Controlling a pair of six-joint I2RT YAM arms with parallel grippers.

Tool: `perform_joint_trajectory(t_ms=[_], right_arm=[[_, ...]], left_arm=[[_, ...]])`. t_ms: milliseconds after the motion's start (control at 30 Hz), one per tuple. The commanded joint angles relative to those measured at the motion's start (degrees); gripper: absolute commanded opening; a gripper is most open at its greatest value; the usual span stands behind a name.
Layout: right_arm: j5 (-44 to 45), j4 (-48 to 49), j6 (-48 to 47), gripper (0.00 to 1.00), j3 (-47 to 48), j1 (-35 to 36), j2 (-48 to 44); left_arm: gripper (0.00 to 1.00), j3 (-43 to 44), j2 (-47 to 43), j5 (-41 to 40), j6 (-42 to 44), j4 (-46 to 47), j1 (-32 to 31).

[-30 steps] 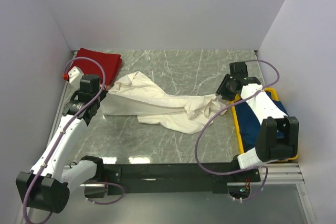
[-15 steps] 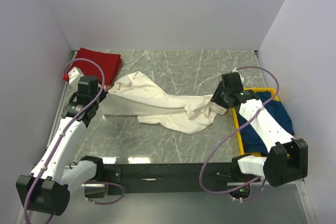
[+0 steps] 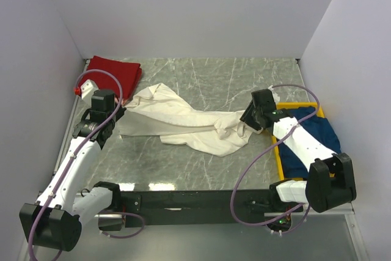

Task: Fold and stack the t-shirts
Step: Flatten the tshirt out

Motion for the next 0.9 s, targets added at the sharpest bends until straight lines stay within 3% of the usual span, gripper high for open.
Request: perform_joint_trajectory(t_ms=[0,367,700,867], right_arm=[[1.0,5.0,5.1,0.46,-2.4,0.3,-0.1],[2.4,15.5,15.4,0.45,-9.1,0.3,-1.6],[9.3,14.9,15.1,0.4,-8.3,-0.7,-2.0],[8.7,14.5,13.5,0.21,-6.4,-1.0,-0.3]], left_arm=[[0.0,0.0,-0.8,0.7,0.7,2.7,0.4],[0.0,0.0,-0.5,1.0,0.8,2.9,0.4],[0.0,0.3,-0.9,0.8,1.3,2.5,0.5],[0.0,0.7,-0.6,1.0,1.2,2.3,0.6]])
